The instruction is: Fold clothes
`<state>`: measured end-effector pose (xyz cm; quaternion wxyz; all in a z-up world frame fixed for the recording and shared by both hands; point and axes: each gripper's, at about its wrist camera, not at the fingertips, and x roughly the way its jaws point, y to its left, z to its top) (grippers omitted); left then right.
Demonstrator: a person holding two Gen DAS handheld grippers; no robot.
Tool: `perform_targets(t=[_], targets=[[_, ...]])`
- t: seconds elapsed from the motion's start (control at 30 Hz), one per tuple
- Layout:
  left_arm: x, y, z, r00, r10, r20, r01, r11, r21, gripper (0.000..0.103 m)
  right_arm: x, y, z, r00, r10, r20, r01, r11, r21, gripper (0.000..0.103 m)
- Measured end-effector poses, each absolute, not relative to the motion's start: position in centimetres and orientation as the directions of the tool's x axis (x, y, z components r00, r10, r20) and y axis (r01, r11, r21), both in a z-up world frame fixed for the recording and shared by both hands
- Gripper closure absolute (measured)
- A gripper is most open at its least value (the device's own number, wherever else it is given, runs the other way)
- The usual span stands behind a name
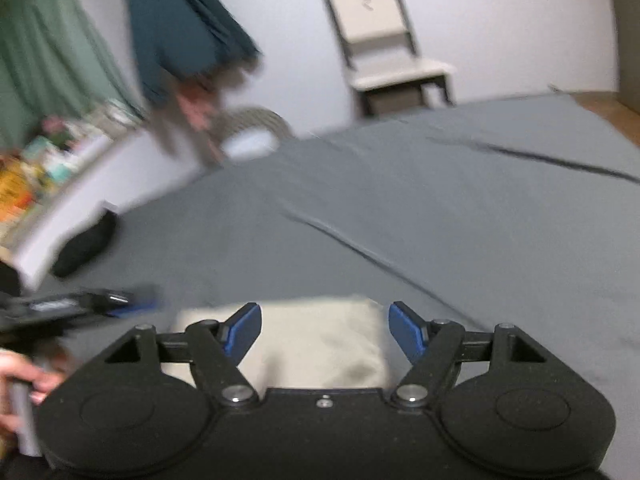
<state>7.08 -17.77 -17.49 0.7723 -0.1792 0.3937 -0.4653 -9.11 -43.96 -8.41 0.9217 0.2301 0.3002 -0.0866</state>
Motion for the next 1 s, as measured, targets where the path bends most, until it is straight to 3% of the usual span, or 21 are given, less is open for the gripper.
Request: perform_targets(t=[0.1,0.2,0.3,0.37,0.47,0.6,0.77,0.8,1.0], targets=[[7.7,-19.7,-19.0,0.182,-0.865,-0.468,0.563,0.482,-0.671,0.074,-7.7,-44.3,-9.6,0.801,0.049,-0.596,0.259,0.87,0.42,0.038],[7.9,-21.4,-20.3,0.162,-0.829,-0.535,0.589,0.516,-0.621,0.074,-6.9,-45.3,-11.9,0.757,0.043,-0.653,0.31,0.855,0.416,0.042],[8.4,-21.4,-20.7,0.162,-0.831,-0.532,0.596,0.512,-0.618,0.074,-6.3,-45.7,-13.5,0.712,0.007,-0.702,0.347,0.866,0.36,0.056],[8.7,-21.4,-20.8,0.157,-0.834,-0.529,0.587,0.509,-0.629,0.074,-6.3,-46.0,-13.6,0.707,0.001,-0.707,0.357,0.863,0.358,0.058],[8.5,-20.9,-20.4,0.155,-0.829,-0.537,0.592,0.514,-0.621,0.074,-6.8,-46.0,-12.8,0.715,0.012,-0.699,0.37,0.842,0.393,0.057],[7.3,-19.5,-18.9,0.106,-0.831,-0.546,0.617,0.485,-0.619,0.074,-9.1,-44.0,-10.9,0.745,0.057,-0.664,0.261,0.892,0.368,0.051],[5.3,-19.5,-17.8,0.058,-0.781,-0.622,0.71,0.47,-0.524,0.074,-8.6,-39.9,-12.9,0.59,-0.016,-0.807,0.215,0.967,0.138,0.043],[4.9,-19.5,-17.6,0.069,-0.767,-0.638,0.73,0.475,-0.492,0.074,-8.5,-39.3,-13.4,0.576,-0.038,-0.817,0.207,0.973,0.101,0.037],[3.9,-17.6,-15.9,0.121,-0.717,-0.687,0.783,0.494,-0.378,0.074,-8.8,-38.2,-12.2,0.56,-0.076,-0.825,0.234,0.97,0.069,0.037]])
